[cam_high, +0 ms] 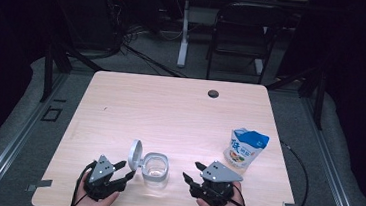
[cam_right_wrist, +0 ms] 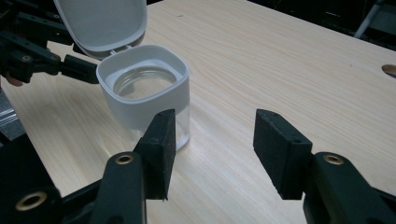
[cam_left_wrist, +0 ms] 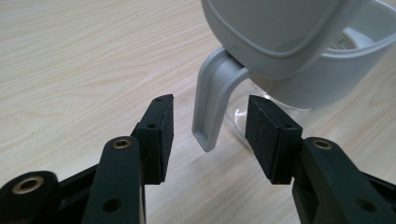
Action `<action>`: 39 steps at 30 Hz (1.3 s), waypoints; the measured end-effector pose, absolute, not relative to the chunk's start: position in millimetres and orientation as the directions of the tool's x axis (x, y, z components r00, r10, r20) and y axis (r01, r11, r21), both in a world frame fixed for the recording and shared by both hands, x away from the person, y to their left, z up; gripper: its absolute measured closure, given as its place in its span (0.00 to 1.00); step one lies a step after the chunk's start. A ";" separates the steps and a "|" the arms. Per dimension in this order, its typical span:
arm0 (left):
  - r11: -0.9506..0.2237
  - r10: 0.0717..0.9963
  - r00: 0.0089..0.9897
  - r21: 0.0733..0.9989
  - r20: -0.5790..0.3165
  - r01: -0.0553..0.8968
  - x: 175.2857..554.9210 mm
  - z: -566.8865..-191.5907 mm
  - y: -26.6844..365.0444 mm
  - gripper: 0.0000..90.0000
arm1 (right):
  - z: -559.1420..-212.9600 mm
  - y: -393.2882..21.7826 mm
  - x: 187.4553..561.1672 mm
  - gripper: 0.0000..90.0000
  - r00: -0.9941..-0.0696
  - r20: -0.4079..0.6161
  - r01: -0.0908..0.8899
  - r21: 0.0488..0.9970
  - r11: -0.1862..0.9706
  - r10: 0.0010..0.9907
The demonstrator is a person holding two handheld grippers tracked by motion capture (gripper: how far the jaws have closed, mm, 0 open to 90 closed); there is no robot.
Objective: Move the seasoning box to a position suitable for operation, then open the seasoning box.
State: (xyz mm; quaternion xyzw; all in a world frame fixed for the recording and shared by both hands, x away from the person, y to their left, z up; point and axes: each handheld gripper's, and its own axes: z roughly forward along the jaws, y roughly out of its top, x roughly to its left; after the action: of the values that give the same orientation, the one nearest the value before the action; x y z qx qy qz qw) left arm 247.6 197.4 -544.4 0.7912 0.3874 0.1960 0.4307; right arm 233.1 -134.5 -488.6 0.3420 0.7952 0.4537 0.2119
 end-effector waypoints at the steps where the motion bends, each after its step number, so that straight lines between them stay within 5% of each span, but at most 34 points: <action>1: -0.329 0.782 0.623 0.833 -0.024 0.444 247.6 -544.4 197.4 0.60 | -488.6 -134.5 233.1 0.55 -0.676 -0.027 0.352 0.866 0.354 0.736; 17: -0.338 0.780 0.625 0.825 -0.023 0.452 260.7 -548.6 182.7 0.83 | -503.4 -175.8 214.2 0.53 -0.609 0.027 0.388 0.882 0.268 0.792; 18: -0.339 0.773 0.634 0.825 -0.031 0.453 259.4 -548.3 181.7 0.91 | -503.9 -177.6 214.1 0.53 -0.607 0.026 0.389 0.881 0.269 0.794; 39: -0.334 0.765 0.643 0.826 -0.044 0.454 250.9 -546.5 177.4 0.90 | -511.4 -199.4 219.2 0.53 -0.539 0.094 0.428 0.887 0.176 0.837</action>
State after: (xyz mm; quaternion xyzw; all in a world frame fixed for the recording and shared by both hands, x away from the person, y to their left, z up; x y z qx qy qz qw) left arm 250.9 177.4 -546.5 0.7966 0.3824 0.1798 0.4323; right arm 219.2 -199.4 -511.4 0.4295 0.7361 0.4772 0.2143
